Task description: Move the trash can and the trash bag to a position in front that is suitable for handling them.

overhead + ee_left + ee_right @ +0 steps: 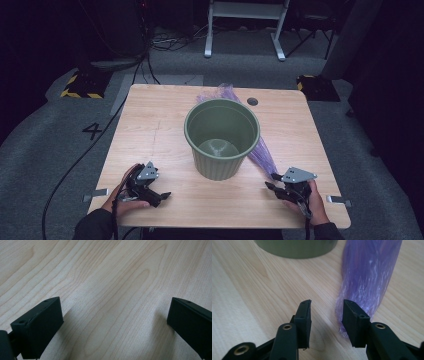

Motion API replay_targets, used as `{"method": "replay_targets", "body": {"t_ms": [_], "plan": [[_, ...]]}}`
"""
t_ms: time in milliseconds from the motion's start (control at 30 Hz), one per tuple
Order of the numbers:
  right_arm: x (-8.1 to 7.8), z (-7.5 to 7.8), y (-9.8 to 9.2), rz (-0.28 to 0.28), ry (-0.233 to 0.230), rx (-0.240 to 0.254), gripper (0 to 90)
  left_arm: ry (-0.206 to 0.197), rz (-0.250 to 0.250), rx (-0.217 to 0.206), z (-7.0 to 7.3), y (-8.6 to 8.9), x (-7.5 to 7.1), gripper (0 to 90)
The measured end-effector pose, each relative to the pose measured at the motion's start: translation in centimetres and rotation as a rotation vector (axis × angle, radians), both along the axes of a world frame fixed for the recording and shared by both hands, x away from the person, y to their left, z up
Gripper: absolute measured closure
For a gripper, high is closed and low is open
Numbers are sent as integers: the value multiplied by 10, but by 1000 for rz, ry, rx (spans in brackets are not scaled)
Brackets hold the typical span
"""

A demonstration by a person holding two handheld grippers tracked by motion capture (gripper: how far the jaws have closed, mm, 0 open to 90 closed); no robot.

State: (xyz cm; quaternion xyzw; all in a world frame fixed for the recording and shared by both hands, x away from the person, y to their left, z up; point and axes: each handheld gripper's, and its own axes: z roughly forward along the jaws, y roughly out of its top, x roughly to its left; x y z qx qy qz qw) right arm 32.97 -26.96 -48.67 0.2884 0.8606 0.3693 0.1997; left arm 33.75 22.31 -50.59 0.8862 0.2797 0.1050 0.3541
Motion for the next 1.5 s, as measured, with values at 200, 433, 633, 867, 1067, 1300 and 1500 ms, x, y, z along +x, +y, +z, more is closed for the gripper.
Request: {"method": "replay_targets", "body": {"t_ms": [200,433,633,867,1067,1300,1500], "plan": [[-17,14,-4,6,-50,45,528,1,-2,1,0,0,0,0],[-16,29,-20,-56,-111,63,561,1,-2,1,0,0,0,0],[6,33,-27,-88,-112,63,595,1,-2,0,0,0,0,0],[50,19,-29,-51,15,97,604,1,-2,0,0,0,0,0],[56,4,-31,-24,90,81,701,1,-2,0,0,0,0,0],[44,-4,-23,55,107,40,840,1,-2,1,0,0,0,0],[28,-6,-13,107,98,19,843,1,-2,0,0,0,0,0]]}}
